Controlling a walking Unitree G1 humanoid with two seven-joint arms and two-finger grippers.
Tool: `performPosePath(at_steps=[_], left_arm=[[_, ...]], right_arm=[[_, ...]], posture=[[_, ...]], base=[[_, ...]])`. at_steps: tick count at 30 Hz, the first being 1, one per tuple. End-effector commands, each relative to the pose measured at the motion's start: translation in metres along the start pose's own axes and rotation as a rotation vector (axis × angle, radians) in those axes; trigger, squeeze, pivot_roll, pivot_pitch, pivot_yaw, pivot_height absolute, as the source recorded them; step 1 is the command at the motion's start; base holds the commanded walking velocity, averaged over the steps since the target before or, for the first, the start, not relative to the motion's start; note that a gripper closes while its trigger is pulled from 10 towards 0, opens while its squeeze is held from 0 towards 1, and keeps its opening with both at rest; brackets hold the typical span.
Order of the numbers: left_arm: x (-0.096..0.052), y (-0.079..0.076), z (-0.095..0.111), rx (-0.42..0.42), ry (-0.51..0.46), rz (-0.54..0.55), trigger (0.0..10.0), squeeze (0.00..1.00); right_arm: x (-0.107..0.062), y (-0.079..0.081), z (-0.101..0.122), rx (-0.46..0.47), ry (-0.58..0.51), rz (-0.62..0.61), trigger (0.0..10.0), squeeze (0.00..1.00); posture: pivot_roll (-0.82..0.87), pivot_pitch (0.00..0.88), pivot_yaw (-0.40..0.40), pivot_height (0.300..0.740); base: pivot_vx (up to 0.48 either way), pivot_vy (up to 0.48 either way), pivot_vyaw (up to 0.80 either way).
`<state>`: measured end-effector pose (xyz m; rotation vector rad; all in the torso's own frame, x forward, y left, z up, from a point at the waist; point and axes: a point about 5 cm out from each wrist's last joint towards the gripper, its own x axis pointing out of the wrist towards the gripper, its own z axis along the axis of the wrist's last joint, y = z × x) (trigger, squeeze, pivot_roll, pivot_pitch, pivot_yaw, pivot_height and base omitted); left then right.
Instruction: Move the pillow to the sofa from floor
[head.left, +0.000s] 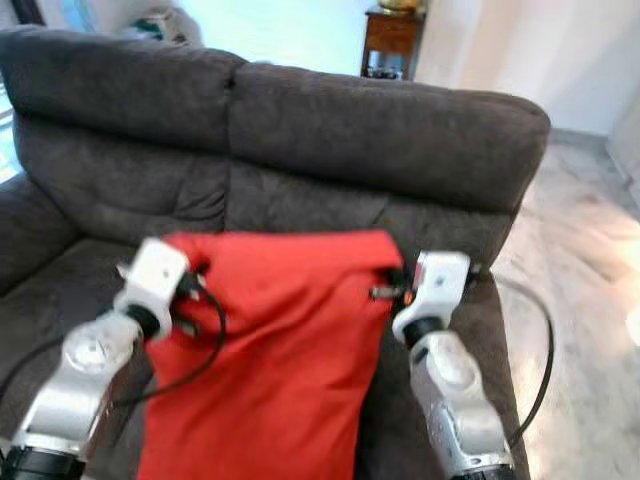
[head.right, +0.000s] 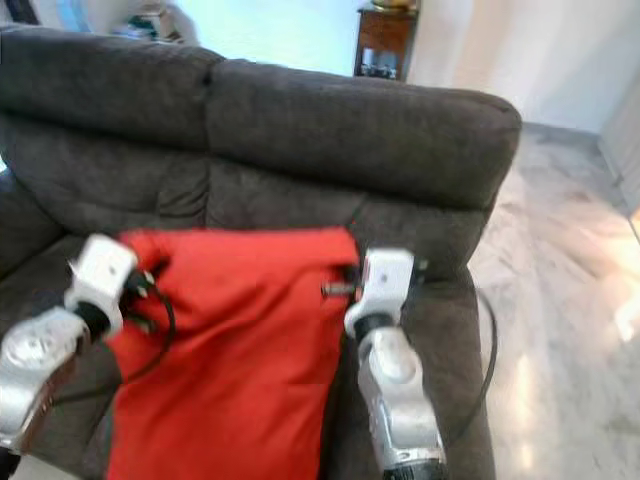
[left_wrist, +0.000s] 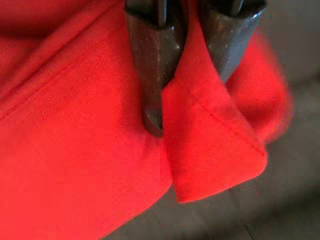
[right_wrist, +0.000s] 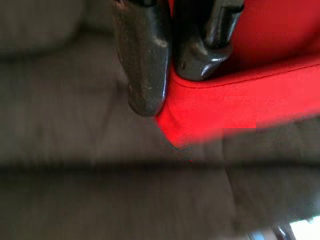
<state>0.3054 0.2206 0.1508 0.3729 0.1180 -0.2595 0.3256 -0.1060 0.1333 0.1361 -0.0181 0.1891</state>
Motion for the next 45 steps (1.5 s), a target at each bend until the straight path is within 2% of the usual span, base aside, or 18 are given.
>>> performPosePath(at_steps=[1,20,37,38,39,40,41,42,43,44,45], left_arm=[[-0.005,0.008,-0.017,0.023,0.100,0.035,10.0,0.00],[-0.007,0.010,-0.015,0.033,0.097,0.033,10.0,0.00],[-0.003,0.025,-0.002,0.050,0.022,0.122,10.0,0.00],[-0.001,0.026,0.000,0.047,0.014,0.127,10.0,0.13],[-0.001,0.027,0.000,0.047,0.011,0.130,10.0,0.78],[-0.001,0.027,0.001,0.047,0.010,0.132,10.0,0.78],[-0.001,0.027,0.000,0.043,0.013,0.133,10.0,1.00],[-0.001,0.027,0.000,0.042,0.015,0.133,10.0,1.00],[-0.001,0.027,-0.001,0.042,0.015,0.133,10.0,1.00],[-0.001,0.026,-0.001,0.042,0.016,0.133,10.0,1.00],[-0.001,0.027,-0.001,0.043,0.016,0.134,10.0,1.00]], right_arm=[[-0.004,-0.031,0.009,-0.003,-0.038,-0.141,10.0,0.00],[-0.004,-0.032,0.005,-0.002,-0.021,-0.156,10.0,0.00],[0.002,-0.031,0.004,-0.006,-0.010,-0.154,10.0,0.00],[0.004,-0.031,0.005,-0.006,-0.014,-0.150,10.0,0.00],[0.005,-0.030,0.006,-0.005,-0.015,-0.148,10.0,0.00],[0.005,-0.030,0.006,-0.005,-0.015,-0.147,10.0,0.00],[0.006,-0.030,0.007,-0.005,-0.017,-0.139,10.0,0.03],[0.006,-0.030,0.007,-0.006,-0.017,-0.137,10.0,0.03],[0.006,-0.030,0.007,-0.004,-0.017,-0.135,10.0,0.95],[0.006,-0.030,0.007,-0.003,-0.016,-0.135,10.0,1.00],[0.006,-0.029,0.007,-0.002,-0.015,-0.134,10.0,1.00]], posture=[[0.13,0.096,-0.014,0.740],[0.13,0.100,-0.016,0.740],[0.13,0.104,-0.017,0.740],[0.13,0.104,-0.017,0.740],[0.13,0.103,-0.017,0.740],[0.13,0.104,-0.017,0.740],[0.13,0.104,-0.017,0.740],[0.13,0.104,-0.017,0.740],[0.13,0.104,-0.019,0.740],[0.13,0.104,-0.019,0.740],[0.13,0.104,-0.019,0.740]], base=[[0.000,0.000,0.00],[0.000,0.000,0.00],[0.000,0.000,0.00],[0.000,0.000,0.00],[0.000,0.000,0.00],[0.000,0.000,0.00],[0.000,0.000,0.00],[0.000,0.000,0.00],[0.000,0.000,0.00],[0.000,0.000,0.00],[0.000,0.000,0.00]])
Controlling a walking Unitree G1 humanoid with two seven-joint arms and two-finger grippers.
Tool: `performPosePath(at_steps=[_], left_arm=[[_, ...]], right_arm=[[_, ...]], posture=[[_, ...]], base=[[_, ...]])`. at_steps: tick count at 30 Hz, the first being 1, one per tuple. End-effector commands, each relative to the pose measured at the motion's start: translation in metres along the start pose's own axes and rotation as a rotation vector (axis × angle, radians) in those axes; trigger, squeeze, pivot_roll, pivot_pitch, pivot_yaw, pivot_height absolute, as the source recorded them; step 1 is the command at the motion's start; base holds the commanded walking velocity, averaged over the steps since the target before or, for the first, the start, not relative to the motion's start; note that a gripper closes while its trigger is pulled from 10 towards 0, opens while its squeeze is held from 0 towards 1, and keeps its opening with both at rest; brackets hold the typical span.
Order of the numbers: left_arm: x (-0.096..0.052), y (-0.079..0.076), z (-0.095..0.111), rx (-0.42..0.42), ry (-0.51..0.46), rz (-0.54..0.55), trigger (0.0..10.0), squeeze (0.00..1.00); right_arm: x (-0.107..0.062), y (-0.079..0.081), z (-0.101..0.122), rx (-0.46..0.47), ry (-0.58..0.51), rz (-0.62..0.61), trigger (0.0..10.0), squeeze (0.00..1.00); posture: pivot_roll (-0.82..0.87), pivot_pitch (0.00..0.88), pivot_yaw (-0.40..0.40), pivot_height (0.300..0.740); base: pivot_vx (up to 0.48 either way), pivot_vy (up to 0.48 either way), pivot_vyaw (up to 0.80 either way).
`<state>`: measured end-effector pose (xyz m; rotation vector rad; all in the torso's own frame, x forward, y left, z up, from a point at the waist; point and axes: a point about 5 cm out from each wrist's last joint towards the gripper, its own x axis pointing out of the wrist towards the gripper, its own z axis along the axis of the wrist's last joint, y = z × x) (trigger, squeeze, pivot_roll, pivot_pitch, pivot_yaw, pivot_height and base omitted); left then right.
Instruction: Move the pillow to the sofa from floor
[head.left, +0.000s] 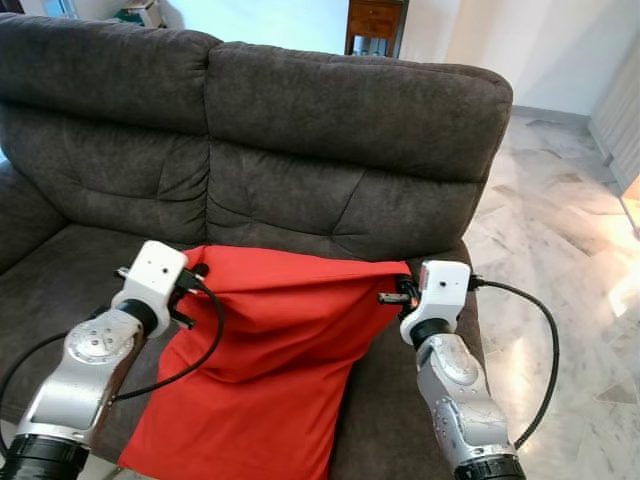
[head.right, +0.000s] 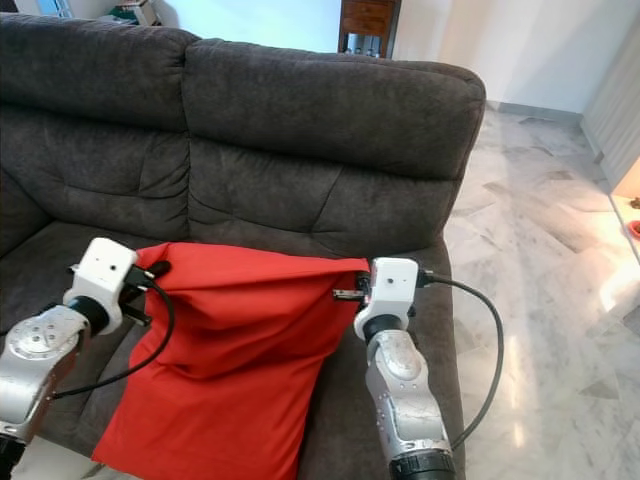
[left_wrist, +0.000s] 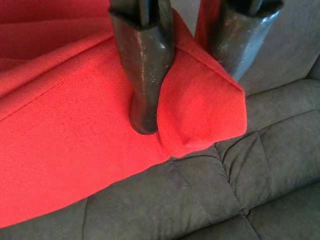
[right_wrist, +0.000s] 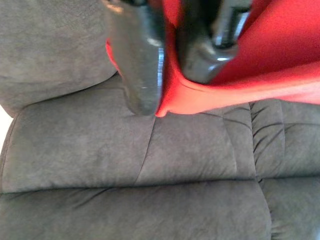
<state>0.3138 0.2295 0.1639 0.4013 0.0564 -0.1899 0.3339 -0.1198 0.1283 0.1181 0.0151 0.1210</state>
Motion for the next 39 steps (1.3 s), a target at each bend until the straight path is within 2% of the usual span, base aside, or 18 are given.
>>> performPosePath(at_steps=[1,14,15,17,18,19,20,21,22,24,26,28,31,34,35,36,39], left_arm=[[-0.004,0.012,-0.011,0.016,0.060,0.052,10.0,1.00],[-0.006,0.009,-0.012,0.014,0.063,0.055,10.0,1.00],[-0.007,0.010,-0.015,0.012,0.071,0.067,10.0,1.00],[-0.007,0.010,-0.017,0.007,0.077,0.075,10.0,1.00],[-0.009,0.009,-0.026,-0.007,0.099,0.088,10.0,0.19],[-0.010,0.009,-0.031,-0.015,0.111,0.093,10.0,0.19],[-0.013,0.008,-0.041,-0.028,0.138,0.109,10.0,0.00],[-0.016,0.008,-0.048,-0.036,0.157,0.120,10.0,0.00],[-0.021,0.005,-0.060,-0.064,0.188,0.137,10.0,0.00],[-0.026,0.001,-0.071,-0.094,0.213,0.154,10.0,0.00],[-0.034,-0.006,-0.086,-0.097,0.256,0.155,10.0,0.00],[-0.047,-0.012,-0.108,-0.087,0.321,0.192,10.0,0.00],[-0.056,-0.017,-0.119,-0.074,0.349,0.193,10.0,0.00],[-0.068,-0.023,-0.131,-0.072,0.382,0.174,10.0,0.00],[-0.077,-0.027,-0.143,-0.079,0.418,0.171,10.0,0.00],[-0.077,-0.027,-0.143,-0.079,0.418,0.171,10.0,0.00],[-0.088,-0.036,-0.158,-0.095,0.463,0.160,10.0,0.00]], right_arm=[[0.002,-0.014,0.009,0.013,-0.042,-0.063,10.0,1.00],[0.002,-0.013,0.007,0.012,-0.040,-0.067,10.0,1.00],[0.001,-0.015,0.006,0.001,-0.036,-0.075,10.0,0.00],[0.001,-0.017,0.005,0.000,-0.034,-0.082,10.0,0.00],[-0.002,-0.024,0.000,0.001,-0.021,-0.105,10.0,0.00],[-0.003,-0.028,-0.002,0.001,-0.013,-0.117,10.0,0.00],[-0.006,-0.036,-0.008,0.009,0.006,-0.145,10.0,0.00],[-0.008,-0.042,-0.013,0.015,0.019,-0.164,10.0,0.00],[-0.014,-0.056,-0.024,0.036,0.051,-0.209,10.0,0.00],[-0.021,-0.069,-0.035,0.055,0.087,-0.251,10.0,0.00],[-0.032,-0.085,-0.051,0.057,0.142,-0.303,10.0,0.00],[-0.053,-0.112,-0.074,0.011,0.235,-0.394,10.0,0.00],[-0.072,-0.135,-0.088,-0.007,0.288,-0.478,10.0,0.00],[-0.108,-0.171,-0.107,0.006,0.396,-0.647,10.0,0.00],[-0.134,-0.185,-0.122,-0.015,0.489,-0.711,10.0,0.00],[-0.134,-0.185,-0.122,-0.015,0.489,-0.711,10.0,0.00],[-0.162,-0.193,-0.138,-0.054,0.598,-0.751,10.0,0.00]], posture=[[0.13,0.105,-0.019,0.740],[0.14,0.106,-0.021,0.740],[0.14,0.105,-0.021,0.740],[0.14,0.105,-0.021,0.740],[0.14,0.103,-0.020,0.740],[0.14,0.102,-0.020,0.740],[0.14,0.104,-0.019,0.740],[0.14,0.104,-0.019,0.740],[0.13,0.103,-0.017,0.740],[0.14,0.101,-0.014,0.740],[0.13,0.100,-0.012,0.740],[0.13,0.095,-0.007,0.740],[0.13,0.093,-0.003,0.740],[0.13,0.085,0.006,0.740],[0.12,0.075,0.017,0.740],[0.12,0.075,0.017,0.740],[0.13,0.057,0.030,0.740]], base=[[0.000,0.000,0.00],[0.000,0.000,0.00],[0.000,0.000,0.00],[0.000,0.000,0.00],[0.000,0.000,0.00],[0.000,0.000,0.00],[0.000,0.000,0.00],[0.000,0.000,0.00],[0.000,0.000,0.00],[0.000,0.000,0.00],[0.000,0.000,0.00],[0.000,0.000,0.00],[0.000,0.000,0.00],[0.000,0.000,0.00],[0.000,0.000,0.00],[0.000,0.000,0.00],[0.000,0.000,0.00]])
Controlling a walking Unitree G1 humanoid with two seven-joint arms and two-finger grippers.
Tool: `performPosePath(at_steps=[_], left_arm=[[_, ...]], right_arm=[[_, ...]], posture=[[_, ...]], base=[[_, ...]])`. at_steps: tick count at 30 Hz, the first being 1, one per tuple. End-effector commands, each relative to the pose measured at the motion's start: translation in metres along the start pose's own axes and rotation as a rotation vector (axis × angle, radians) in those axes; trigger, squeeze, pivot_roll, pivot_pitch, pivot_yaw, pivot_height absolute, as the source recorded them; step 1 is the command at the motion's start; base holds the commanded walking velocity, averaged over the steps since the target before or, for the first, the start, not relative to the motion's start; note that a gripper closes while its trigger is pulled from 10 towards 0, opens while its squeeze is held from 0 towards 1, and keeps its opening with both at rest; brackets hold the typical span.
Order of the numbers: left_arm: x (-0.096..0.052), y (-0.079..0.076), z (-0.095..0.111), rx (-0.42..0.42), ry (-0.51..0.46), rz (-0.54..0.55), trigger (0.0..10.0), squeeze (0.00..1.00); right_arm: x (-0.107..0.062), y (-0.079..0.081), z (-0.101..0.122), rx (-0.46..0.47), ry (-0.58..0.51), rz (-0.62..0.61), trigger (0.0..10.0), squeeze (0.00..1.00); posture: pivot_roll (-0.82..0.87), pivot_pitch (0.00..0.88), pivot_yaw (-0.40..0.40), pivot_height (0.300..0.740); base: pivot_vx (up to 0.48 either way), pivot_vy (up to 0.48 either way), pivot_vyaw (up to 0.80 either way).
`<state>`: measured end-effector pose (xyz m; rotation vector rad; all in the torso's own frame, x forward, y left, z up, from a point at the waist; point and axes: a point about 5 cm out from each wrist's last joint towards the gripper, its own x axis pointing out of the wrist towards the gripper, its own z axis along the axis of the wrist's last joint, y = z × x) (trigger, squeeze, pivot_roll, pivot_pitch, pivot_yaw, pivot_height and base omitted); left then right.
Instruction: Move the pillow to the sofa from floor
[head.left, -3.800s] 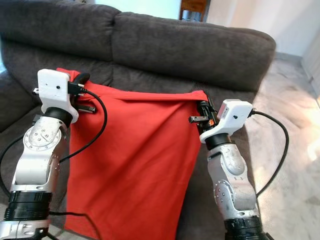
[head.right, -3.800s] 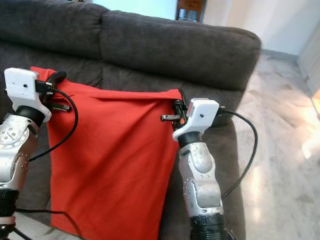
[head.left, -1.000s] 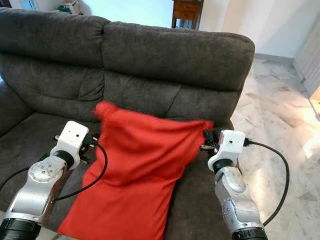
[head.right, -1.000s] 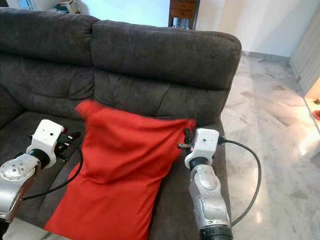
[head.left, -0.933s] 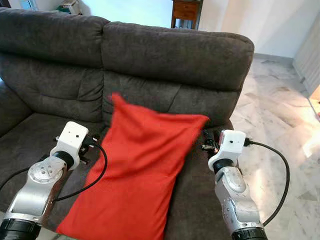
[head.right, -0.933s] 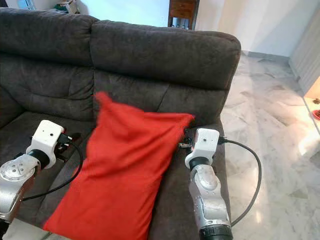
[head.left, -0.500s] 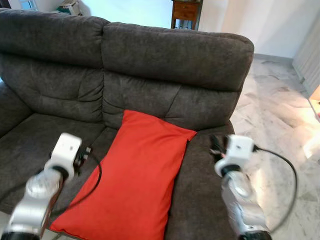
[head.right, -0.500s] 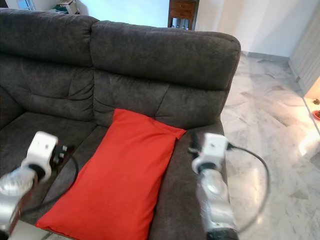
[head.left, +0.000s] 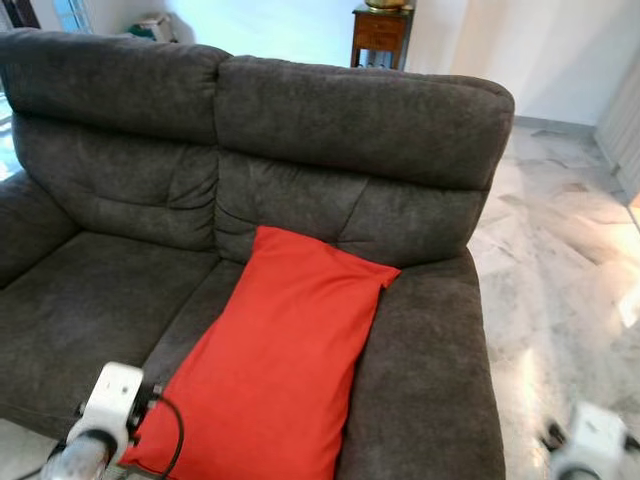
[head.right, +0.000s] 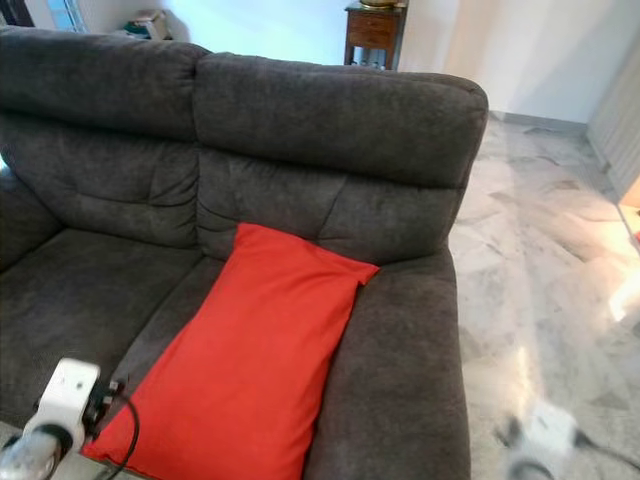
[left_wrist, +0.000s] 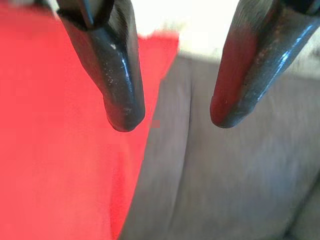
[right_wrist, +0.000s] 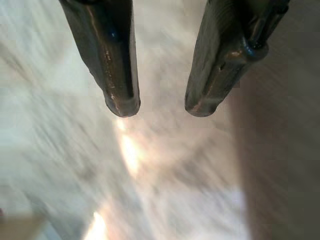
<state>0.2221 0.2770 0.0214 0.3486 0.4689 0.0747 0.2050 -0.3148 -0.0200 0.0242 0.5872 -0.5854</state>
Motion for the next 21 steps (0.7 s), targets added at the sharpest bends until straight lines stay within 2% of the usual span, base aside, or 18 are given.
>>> performPosePath(at_steps=[1,2,3,5,12,14,15,16,19,21], left_arm=[[-0.001,-0.005,-0.008,0.001,0.015,-0.010,10.0,0.00],[-0.003,-0.012,-0.024,-0.010,0.059,-0.018,10.0,0.00],[-0.003,-0.012,-0.024,-0.010,0.059,-0.018,10.0,0.00],[-0.002,-0.022,-0.039,-0.048,0.111,-0.033,10.0,0.00],[0.001,-0.042,-0.052,-0.052,0.182,-0.099,10.0,0.00],[0.000,-0.050,-0.062,-0.074,0.239,-0.114,10.0,0.00],[0.000,-0.050,-0.062,-0.074,0.239,-0.114,10.0,0.00],[-0.003,-0.058,-0.073,-0.080,0.296,-0.130,10.0,0.00],[-0.005,-0.061,-0.078,-0.084,0.319,-0.136,10.0,0.00],[-0.015,-0.067,-0.096,-0.098,0.411,-0.128,10.0,0.00]], right_arm=[[-0.003,-0.004,-0.015,-0.022,0.053,-0.019,10.0,0.00],[-0.008,-0.014,-0.032,-0.029,0.102,-0.053,10.0,0.00],[-0.008,-0.014,-0.032,-0.029,0.102,-0.053,10.0,0.00],[-0.017,-0.022,-0.053,-0.038,0.162,-0.089,10.0,0.00],[-0.030,-0.036,-0.080,-0.067,0.263,-0.150,10.0,0.00],[-0.039,-0.044,-0.096,-0.089,0.321,-0.178,10.0,0.00],[-0.039,-0.044,-0.096,-0.089,0.321,-0.178,10.0,0.00],[-0.046,-0.045,-0.108,-0.124,0.369,-0.163,10.0,0.00],[-0.049,-0.044,-0.112,-0.146,0.387,-0.152,10.0,0.00],[-0.054,-0.042,-0.120,-0.144,0.433,-0.152,10.0,0.00]], posture=[[0.13,0.057,0.030,0.740],[0.13,0.043,0.038,0.740],[0.13,0.043,0.038,0.740],[0.10,0.000,0.057,0.740],[0.08,0.000,0.070,0.740],[0.06,0.000,0.072,0.740],[0.06,0.000,0.072,0.740],[0.06,0.000,0.067,0.740],[0.06,0.000,0.065,0.740],[0.06,0.000,0.058,0.740]], base=[[0.000,0.000,0.00],[0.000,0.000,0.00],[0.000,0.000,0.00],[0.000,0.000,0.00],[0.000,0.000,0.00],[0.000,0.000,0.00],[0.000,0.000,0.00],[0.000,0.000,0.00],[0.000,0.000,0.00],[0.000,0.000,0.00]])
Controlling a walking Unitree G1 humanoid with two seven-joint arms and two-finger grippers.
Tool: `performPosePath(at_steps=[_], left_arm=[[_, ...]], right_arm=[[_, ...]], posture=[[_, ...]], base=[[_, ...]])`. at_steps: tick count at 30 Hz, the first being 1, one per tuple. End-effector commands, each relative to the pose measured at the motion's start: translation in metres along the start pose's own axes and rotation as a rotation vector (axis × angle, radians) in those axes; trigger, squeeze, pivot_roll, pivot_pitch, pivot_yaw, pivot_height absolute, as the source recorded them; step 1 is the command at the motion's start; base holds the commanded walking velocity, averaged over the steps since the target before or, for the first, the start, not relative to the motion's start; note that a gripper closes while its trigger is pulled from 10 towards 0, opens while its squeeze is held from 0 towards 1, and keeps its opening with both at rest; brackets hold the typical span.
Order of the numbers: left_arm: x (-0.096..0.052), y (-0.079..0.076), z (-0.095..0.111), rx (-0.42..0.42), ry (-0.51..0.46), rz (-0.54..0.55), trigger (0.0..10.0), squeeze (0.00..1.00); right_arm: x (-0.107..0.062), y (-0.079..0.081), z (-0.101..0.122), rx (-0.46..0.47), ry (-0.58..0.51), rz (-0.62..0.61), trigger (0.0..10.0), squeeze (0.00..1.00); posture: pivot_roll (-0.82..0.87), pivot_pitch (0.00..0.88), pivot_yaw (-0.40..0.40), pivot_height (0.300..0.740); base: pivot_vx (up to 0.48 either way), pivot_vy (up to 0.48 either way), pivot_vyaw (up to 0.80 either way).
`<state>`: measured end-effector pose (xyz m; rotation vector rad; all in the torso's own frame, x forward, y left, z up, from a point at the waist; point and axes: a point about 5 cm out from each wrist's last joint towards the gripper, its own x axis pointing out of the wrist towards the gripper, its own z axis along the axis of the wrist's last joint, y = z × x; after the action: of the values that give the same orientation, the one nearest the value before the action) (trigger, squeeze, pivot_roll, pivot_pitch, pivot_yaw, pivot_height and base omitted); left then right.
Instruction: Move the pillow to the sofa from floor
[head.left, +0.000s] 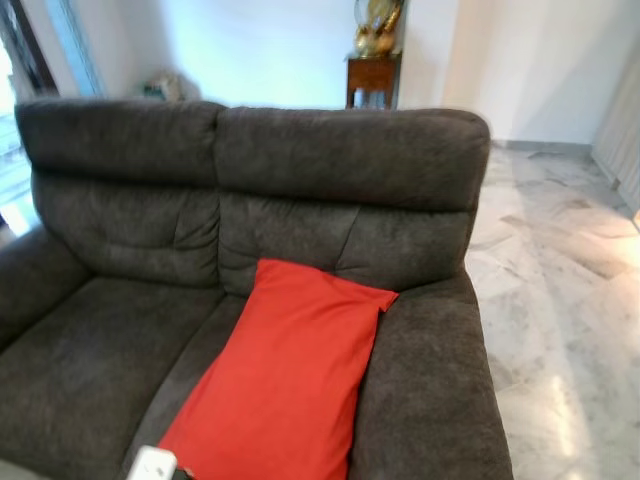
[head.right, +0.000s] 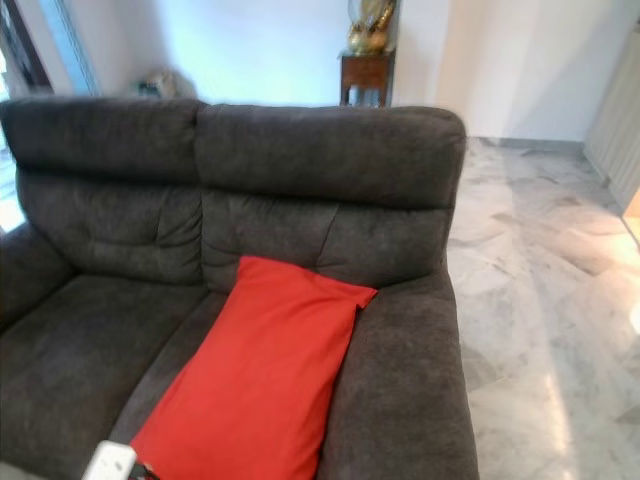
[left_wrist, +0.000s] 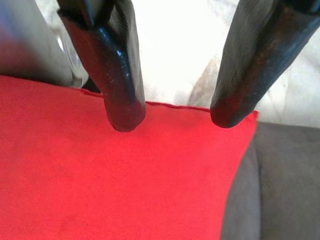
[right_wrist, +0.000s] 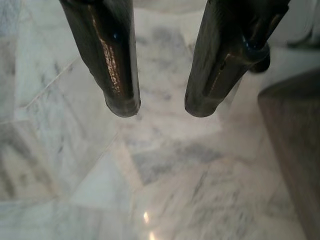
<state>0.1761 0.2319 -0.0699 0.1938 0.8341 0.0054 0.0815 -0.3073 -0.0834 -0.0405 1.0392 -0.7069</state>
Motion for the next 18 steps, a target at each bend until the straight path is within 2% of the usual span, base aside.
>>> performPosePath(at_steps=[1,3,6,9,11,15,18], left_arm=[[-0.003,0.008,-0.014,-0.004,0.059,0.033,10.0,0.00],[-0.005,0.007,-0.022,-0.018,0.094,0.039,10.0,0.00],[-0.006,0.006,-0.027,-0.042,0.124,0.051,10.0,0.00],[-0.005,0.006,-0.026,-0.046,0.125,0.052,10.0,0.00],[-0.005,0.006,-0.026,-0.046,0.125,0.052,10.0,0.00],[-0.004,0.006,-0.026,-0.080,0.122,0.068,10.0,0.00],[-0.004,0.006,-0.027,-0.078,0.129,0.066,10.0,0.00]], right_arm=[[-0.001,0.008,-0.001,-0.006,0.018,0.017,10.0,0.00],[-0.001,0.009,-0.003,-0.021,0.028,0.020,10.0,0.00],[-0.002,0.023,0.000,0.008,0.026,0.068,10.0,0.00],[-0.004,0.031,-0.001,-0.004,0.032,0.097,10.0,0.00],[-0.004,0.031,-0.001,-0.004,0.032,0.097,10.0,0.00],[-0.007,0.049,-0.003,-0.071,0.043,0.176,10.0,0.00],[-0.008,0.050,-0.003,-0.069,0.046,0.177,10.0,0.00]], posture=[[0.06,0.000,0.058,0.740],[0.06,0.000,0.059,0.740],[0.07,0.000,0.055,0.740],[0.08,0.000,0.049,0.740],[0.08,0.000,0.049,0.740],[0.09,0.000,0.036,0.740],[0.09,0.000,0.037,0.740]], base=[[0.000,0.000,0.00],[0.000,0.000,0.00],[0.000,0.000,0.00],[0.000,0.000,0.00],[0.000,0.000,0.00],[0.000,0.000,0.00],[0.000,0.000,0.00]])
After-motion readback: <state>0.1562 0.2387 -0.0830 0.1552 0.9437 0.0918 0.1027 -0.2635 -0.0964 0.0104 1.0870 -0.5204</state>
